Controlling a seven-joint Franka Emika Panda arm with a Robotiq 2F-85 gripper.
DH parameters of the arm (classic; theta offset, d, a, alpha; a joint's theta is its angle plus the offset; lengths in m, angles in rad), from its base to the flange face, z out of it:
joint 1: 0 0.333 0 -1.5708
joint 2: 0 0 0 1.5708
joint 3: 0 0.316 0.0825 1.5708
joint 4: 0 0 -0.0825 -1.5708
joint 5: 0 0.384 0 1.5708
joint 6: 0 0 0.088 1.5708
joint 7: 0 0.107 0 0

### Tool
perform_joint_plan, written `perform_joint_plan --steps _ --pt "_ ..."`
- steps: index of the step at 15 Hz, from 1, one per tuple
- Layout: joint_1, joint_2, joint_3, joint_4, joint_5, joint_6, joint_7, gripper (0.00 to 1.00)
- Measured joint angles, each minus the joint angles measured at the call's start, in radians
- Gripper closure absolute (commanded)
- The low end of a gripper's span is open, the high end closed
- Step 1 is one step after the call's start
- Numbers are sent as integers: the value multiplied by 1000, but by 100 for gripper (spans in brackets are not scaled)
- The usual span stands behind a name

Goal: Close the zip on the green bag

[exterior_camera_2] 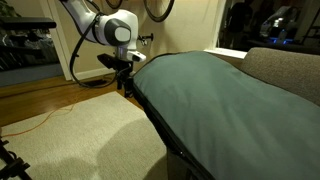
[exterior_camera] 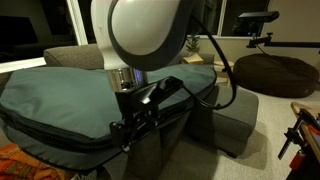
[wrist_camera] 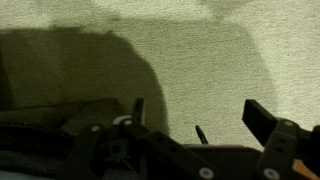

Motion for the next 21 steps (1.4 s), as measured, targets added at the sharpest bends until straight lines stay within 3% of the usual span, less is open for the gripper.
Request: perform_joint_plan --steps 7,12,13,14,21 --pt "-11 139 -5 159 46 -1 -67 0" --pt "-12 195 -3 212 57 -1 -90 0" --pt "-12 201 -3 216 59 -1 -92 25" --pt "-12 204 -3 220 61 -1 -93 26" --pt "-16 213 -4 227 65 -1 -94 71"
